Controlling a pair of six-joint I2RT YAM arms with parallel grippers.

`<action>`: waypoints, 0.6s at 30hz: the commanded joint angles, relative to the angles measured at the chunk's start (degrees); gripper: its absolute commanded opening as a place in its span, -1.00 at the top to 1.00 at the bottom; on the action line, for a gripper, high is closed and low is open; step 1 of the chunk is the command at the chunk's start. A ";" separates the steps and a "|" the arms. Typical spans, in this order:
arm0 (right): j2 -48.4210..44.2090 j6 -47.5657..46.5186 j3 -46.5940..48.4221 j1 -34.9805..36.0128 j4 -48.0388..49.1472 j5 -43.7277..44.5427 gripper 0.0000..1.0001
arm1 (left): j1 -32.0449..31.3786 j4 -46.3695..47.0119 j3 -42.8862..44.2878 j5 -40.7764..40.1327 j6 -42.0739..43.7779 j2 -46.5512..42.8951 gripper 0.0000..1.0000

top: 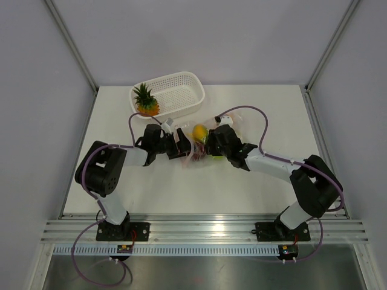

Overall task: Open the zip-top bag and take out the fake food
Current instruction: Pick up the fake fruit from the zipper food storage bag.

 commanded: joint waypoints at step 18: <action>12.30 0.14 9.11 0.32 -2.08 -2.98 0.33 | -1.77 2.21 2.58 -1.83 0.74 2.76 -0.98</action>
